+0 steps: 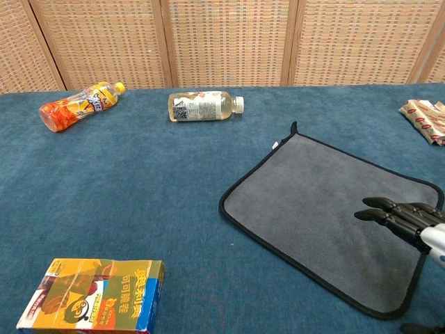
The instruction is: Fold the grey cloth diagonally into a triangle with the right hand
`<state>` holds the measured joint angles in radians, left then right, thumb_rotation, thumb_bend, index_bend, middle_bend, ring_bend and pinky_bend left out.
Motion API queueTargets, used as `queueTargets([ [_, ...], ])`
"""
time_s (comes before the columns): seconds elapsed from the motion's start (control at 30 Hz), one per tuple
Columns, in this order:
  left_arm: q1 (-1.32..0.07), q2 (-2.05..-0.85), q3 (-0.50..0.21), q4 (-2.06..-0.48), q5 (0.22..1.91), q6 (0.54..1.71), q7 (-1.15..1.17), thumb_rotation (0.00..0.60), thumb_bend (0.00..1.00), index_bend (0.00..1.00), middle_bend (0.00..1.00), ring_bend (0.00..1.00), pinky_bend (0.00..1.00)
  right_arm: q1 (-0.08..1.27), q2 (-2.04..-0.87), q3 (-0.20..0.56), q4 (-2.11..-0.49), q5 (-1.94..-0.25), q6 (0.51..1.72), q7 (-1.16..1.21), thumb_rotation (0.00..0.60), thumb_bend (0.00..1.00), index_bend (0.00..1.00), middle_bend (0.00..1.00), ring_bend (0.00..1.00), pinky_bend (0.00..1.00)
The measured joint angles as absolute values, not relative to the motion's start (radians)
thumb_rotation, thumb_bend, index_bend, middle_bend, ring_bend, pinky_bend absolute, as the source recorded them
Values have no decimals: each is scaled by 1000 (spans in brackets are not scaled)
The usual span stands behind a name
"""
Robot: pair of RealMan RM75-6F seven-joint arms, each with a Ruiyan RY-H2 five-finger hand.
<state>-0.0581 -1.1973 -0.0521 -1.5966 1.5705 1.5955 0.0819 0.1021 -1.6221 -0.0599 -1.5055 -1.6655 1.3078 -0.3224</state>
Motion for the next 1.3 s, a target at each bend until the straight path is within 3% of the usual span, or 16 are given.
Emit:
queueTargets([
  [1.3, -60, -1200, -53, -1592, 1567, 1595, 77, 600, 153, 0, 0, 0, 0, 154, -1688, -38, -1438, -1574, 1252, -333, 600, 0, 63, 0, 0, 0],
])
